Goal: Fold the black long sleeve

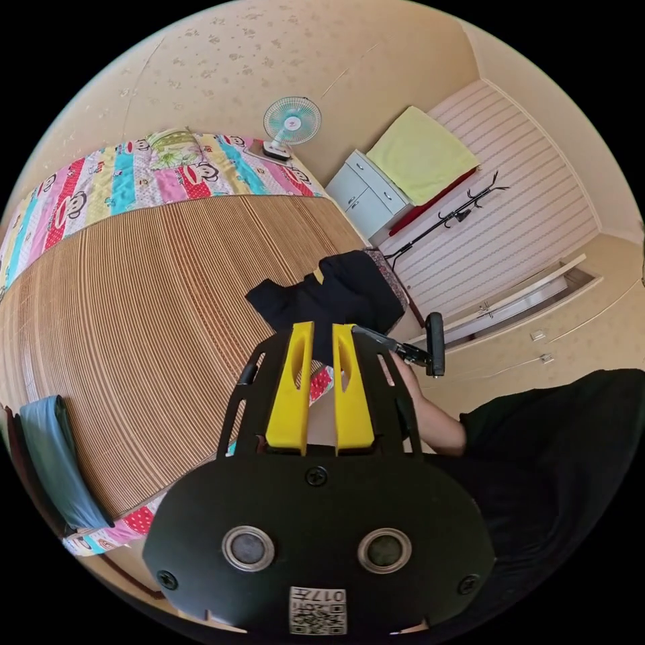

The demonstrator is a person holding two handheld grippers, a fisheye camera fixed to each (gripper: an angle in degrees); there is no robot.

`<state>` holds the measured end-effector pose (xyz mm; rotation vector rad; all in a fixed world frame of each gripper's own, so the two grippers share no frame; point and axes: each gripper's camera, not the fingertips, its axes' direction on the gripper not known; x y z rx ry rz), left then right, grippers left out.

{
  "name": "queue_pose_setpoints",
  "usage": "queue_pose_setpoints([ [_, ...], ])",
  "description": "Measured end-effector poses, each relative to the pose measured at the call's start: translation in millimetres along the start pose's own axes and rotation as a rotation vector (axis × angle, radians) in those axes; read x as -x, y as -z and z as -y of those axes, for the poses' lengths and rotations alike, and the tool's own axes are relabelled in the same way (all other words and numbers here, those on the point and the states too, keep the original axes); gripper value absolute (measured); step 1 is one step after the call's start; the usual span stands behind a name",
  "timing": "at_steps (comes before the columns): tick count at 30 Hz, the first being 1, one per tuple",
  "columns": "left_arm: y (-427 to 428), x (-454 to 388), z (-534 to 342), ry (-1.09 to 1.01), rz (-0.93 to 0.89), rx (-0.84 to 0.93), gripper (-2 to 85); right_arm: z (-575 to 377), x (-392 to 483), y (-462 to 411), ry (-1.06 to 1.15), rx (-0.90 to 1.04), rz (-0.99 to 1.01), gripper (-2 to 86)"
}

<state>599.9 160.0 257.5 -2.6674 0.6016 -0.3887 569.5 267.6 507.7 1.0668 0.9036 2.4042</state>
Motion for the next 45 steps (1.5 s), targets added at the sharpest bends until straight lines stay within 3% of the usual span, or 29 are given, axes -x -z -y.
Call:
queue_pose_setpoints([
  [10, 37, 57, 66, 0.092, -0.235, -0.098, 9.2, -125, 40, 31, 0.301, -0.008, 0.443, 1.0],
  [16, 40, 82, 114, 0.073, -0.297, 0.083, 11.3, -210, 46, 27, 0.452, 0.067, 0.623, 0.8],
  [20, 22, 109, 136, 0.195, -0.206, 0.29, 12.6, -260, 53, 25, 0.633, 0.093, 0.652, 0.7],
  [25, 35, 154, 160, 0.276, -0.402, 0.274, 13.5, -326, 64, 16, 0.839, 0.106, 0.663, 0.6],
  [31, 68, 203, 195, 0.235, -0.403, 0.279, 15.9, -385, 70, -7, 1.042, 0.104, 0.629, 0.6],
  [35, 68, 241, 230, 0.191, -0.312, 0.537, 18.2, -427, 83, -30, 1.18, 0.114, 0.517, 0.7],
  [39, 47, 271, 229, 0.267, -0.394, 0.78, 18.2, -471, 81, -66, 1.257, 0.133, 0.42, 0.9],
  [42, 24, 280, 216, 0.275, -0.563, 0.955, 14.5, -488, 62, -96, 1.236, 0.171, 0.414, 0.9],
  [45, 9, 293, 203, 0.221, -0.484, 1.016, 7.9, -493, 36, -118, 1.179, 0.204, 0.428, 0.8],
])
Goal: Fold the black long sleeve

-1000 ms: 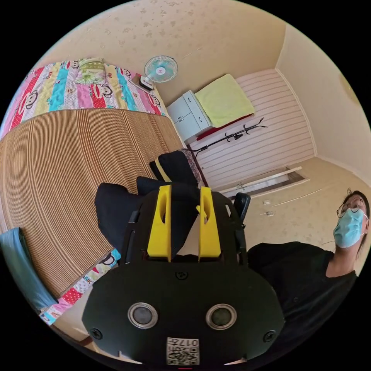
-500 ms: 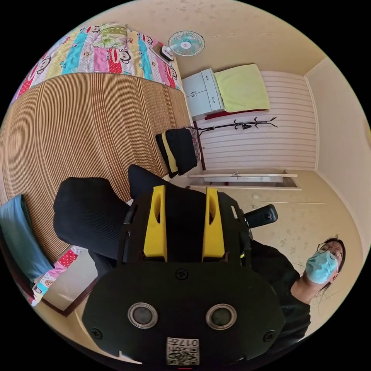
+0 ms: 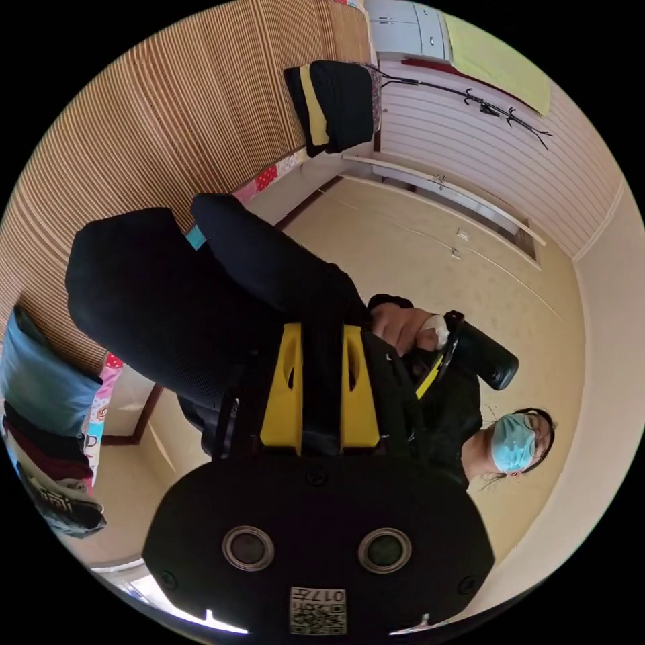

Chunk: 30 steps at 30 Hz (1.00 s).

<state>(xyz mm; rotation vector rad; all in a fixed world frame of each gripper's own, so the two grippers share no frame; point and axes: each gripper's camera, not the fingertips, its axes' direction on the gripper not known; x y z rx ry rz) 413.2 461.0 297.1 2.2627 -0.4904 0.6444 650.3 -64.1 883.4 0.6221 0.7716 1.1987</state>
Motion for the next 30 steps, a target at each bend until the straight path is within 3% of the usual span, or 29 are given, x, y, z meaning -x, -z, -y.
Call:
queue_pose_setpoints([
  [3, 1, 19, -3, -0.103, -0.125, -0.02, 5.3, -26, -14, -10, -0.064, -0.025, 0.027, 0.7],
  [8, 51, 26, -65, -0.704, -0.49, -0.396, 4.7, -61, -16, -11, -0.057, -0.139, -0.027, 1.3],
  [11, 64, 31, -106, -0.988, -0.651, -0.517, 4.6, -79, -16, -9, -0.021, -0.236, 0.006, 1.9],
  [14, 75, 26, -149, -1.243, -0.693, -0.553, 4.6, -90, -15, -1, 0.085, -0.28, 0.125, 2.4],
  [17, 101, 10, -201, -1.47, -0.596, -0.523, 4.5, -104, -14, 14, 0.179, -0.315, 0.246, 2.8],
  [22, 143, -10, -285, -1.736, -0.515, -0.526, 4.6, -142, -21, 52, 0.151, -0.456, 0.104, 4.0],
  [27, 154, 8, -320, -1.917, -0.675, -0.547, 4.6, -166, -41, 54, 0.116, -0.523, -0.044, 6.8],
  [30, 143, 33, -312, -1.954, -0.88, -0.57, 4.5, -168, -58, 26, 0.1, -0.444, -0.095, 10.7],
])
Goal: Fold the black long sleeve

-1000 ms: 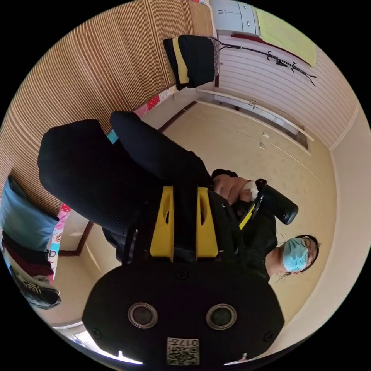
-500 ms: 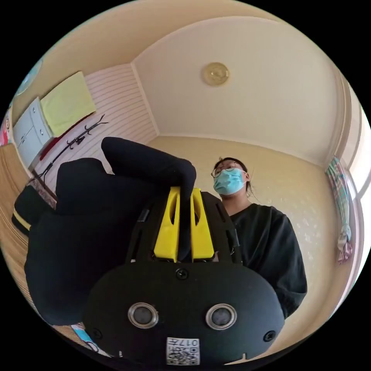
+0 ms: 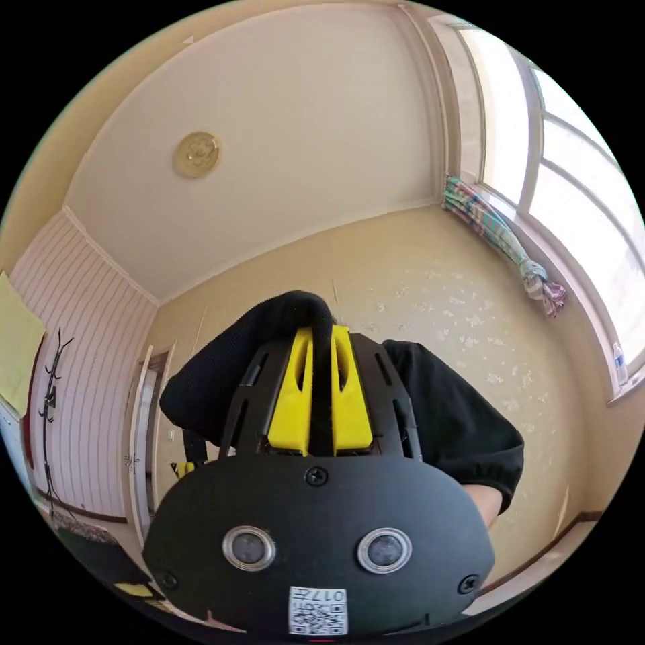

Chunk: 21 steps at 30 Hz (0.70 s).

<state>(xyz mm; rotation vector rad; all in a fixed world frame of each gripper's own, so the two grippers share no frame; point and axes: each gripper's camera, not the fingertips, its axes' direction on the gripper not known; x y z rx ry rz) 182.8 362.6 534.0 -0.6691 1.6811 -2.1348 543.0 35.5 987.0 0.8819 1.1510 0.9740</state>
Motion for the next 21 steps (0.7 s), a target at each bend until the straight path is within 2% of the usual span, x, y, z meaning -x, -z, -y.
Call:
queue_pose_setpoints([
  [2, 11, 4, -23, -0.016, -0.087, -0.149, 4.4, -10, -3, -23, 0.016, 0.075, 0.001, 12.6],
  [5, 12, 19, -46, 0.011, -0.172, -0.251, 4.4, -23, 0, -57, 0.047, 0.128, -0.037, 14.2],
  [9, -4, 46, -66, 0.112, -0.173, -0.251, 4.4, -25, 1, -92, 0.064, 0.134, -0.102, 13.0],
  [13, -27, 62, -70, 0.147, -0.166, -0.169, 4.5, -20, 0, -107, 0.127, 0.093, -0.089, 5.5],
  [16, -47, 60, -62, 0.182, -0.022, -0.001, 4.5, -17, -13, -94, 0.058, -0.012, -0.204, 4.8],
  [18, -63, 62, -59, 0.26, 0.16, 0.146, 4.5, -15, -22, -80, -0.001, -0.09, -0.295, 4.6],
  [20, -78, 75, -63, 0.422, 0.456, 0.332, 4.6, -10, -29, -74, -0.061, -0.088, -0.395, 4.5],
  [21, -81, 79, -65, 0.46, 0.516, 0.371, 4.6, -6, -29, -75, -0.078, -0.08, -0.471, 4.5],
])
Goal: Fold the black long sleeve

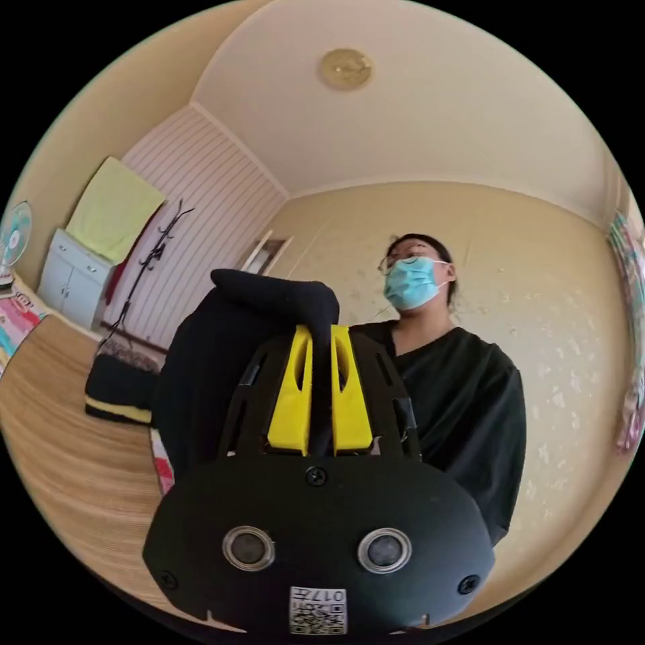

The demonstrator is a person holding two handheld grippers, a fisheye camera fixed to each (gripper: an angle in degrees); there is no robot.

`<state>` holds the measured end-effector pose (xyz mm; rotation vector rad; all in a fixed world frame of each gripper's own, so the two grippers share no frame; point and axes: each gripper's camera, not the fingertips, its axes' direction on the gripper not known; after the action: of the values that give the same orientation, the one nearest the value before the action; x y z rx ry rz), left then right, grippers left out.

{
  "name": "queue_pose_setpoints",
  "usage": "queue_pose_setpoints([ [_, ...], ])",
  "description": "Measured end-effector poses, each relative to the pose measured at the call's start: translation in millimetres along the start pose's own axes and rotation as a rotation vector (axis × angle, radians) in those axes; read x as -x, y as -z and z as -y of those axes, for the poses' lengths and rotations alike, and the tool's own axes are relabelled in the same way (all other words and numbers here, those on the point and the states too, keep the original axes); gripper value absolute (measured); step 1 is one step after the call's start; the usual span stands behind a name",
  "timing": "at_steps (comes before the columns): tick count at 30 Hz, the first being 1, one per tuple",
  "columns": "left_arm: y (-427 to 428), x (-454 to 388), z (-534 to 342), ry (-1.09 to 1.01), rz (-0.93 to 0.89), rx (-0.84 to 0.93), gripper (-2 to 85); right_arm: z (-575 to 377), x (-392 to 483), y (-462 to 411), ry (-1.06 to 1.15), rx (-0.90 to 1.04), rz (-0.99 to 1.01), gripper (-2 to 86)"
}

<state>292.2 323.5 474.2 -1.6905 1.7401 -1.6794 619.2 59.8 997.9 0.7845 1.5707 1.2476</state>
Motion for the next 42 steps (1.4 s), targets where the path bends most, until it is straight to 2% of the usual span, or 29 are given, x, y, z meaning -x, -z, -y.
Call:
queue_pose_setpoints([
  [2, -24, 13, -1, 0.127, 0.251, 0.129, 4.7, 2, 7, -1, 0.012, -0.022, -0.059, 4.4],
  [5, -63, 44, -8, 0.28, 0.44, 0.261, 4.6, 6, 22, -10, 0.018, -0.049, -0.088, 4.4],
  [11, -132, 100, -21, 0.42, 0.67, 0.255, 4.8, 13, 63, -39, 0.118, -0.041, -0.142, 4.2],
  [15, -176, 113, -11, 0.42, 0.785, 0.256, 5.1, 19, 90, -62, 0.182, 0.008, -0.264, 4.1],
  [19, -226, 112, 5, 0.378, 0.96, 0.298, 5.1, 22, 95, -72, 0.15, 0.026, -0.271, 3.9],
  [21, -240, 110, 10, 0.358, 0.964, 0.306, 5.1, 22, 93, -73, 0.121, 0.027, -0.286, 3.8],
  [25, -264, 106, 13, 0.213, 0.747, 0.339, 5.9, 20, 70, -62, -0.015, -0.004, -0.265, 3.7],
  [27, -267, 102, 11, 0.155, 0.663, 0.302, 7.1, 17, 57, -54, -0.085, -0.036, -0.212, 3.7],
  [29, -252, 100, 4, 0.163, 0.59, 0.175, 8.2, 14, 51, -43, -0.093, -0.093, -0.12, 3.8],
  [31, -231, 104, -6, 0.282, 0.672, 0.057, 10.4, 12, 50, -29, 0.011, -0.157, 0.098, 3.9],
  [32, -226, 104, -12, 0.335, 0.75, 0.036, 10.9, 12, 52, -27, 0.033, -0.164, 0.133, 4.0],
  [33, -226, 103, -13, 0.348, 0.788, 0.041, 11.2, 16, 61, -26, 0.073, -0.155, 0.135, 4.0],
  [35, -246, 105, -9, 0.363, 0.884, 0.107, 11.4, 26, 82, -37, 0.125, -0.086, -0.026, 3.9],
  [37, -272, 112, -1, 0.349, 0.873, 0.156, 11.4, 41, 104, -64, 0.169, 0.054, -0.243, 3.9],
  [39, -303, 123, 6, 0.334, 0.812, 0.19, 11.3, 48, 108, -80, 0.158, 0.116, -0.246, 3.9],
  [42, -356, 132, 18, 0.275, 0.71, 0.23, 11.3, 57, 106, -86, 0.074, 0.123, -0.145, 3.9],
])
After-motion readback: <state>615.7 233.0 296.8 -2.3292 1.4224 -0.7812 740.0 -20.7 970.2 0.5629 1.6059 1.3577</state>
